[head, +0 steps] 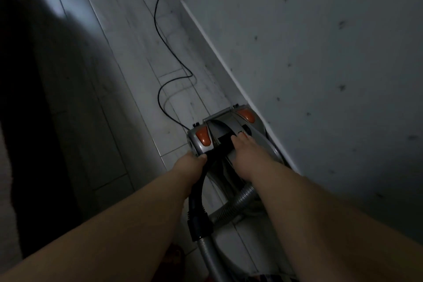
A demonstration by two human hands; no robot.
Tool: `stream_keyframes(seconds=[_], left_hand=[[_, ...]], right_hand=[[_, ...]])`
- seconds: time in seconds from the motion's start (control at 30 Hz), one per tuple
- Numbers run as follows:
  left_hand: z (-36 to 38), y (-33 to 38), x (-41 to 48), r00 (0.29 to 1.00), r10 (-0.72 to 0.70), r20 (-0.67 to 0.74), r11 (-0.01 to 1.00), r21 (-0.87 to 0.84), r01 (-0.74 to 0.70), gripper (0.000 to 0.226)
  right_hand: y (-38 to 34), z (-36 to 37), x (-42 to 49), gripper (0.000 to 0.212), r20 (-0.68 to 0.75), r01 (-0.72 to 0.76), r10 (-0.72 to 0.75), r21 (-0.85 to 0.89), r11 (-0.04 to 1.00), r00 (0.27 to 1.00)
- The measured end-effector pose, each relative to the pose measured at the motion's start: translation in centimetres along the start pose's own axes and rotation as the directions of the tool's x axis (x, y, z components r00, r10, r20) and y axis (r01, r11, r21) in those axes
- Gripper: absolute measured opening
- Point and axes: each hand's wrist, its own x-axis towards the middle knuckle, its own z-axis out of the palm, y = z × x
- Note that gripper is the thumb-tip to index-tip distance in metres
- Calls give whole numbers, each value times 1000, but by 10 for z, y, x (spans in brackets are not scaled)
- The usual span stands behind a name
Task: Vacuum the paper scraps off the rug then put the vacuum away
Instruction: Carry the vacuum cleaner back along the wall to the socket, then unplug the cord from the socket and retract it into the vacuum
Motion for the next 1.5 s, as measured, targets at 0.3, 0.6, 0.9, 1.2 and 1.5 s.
stream_keyframes(seconds=[0.3, 0.6, 0.9, 1.2, 1.5], left_hand=[[-63, 117, -131, 986, 148, -74, 988, -23, -150, 52], [-135, 240, -211, 942, 319, -101, 932, -148, -331, 68], [-235, 324, -153, 910, 414, -25, 905, -100, -414, 67], [-401, 400, -51, 917, 399, -14, 917, 29, -398, 56], [-486, 437, 2, 921, 389, -32, 921, 2, -389, 60]], right_hand=[[-41, -133, -124, 78, -136, 76, -80, -37, 996, 987], [-69, -283, -197, 68, -313, 108, -127, -77, 991, 941], [-136, -401, -152, 67, -351, 49, -5, 116, 992, 936], [-259, -504, -22, 68, -294, 14, 66, 264, 965, 954], [-317, -562, 47, 68, -274, 10, 70, 279, 960, 959]])
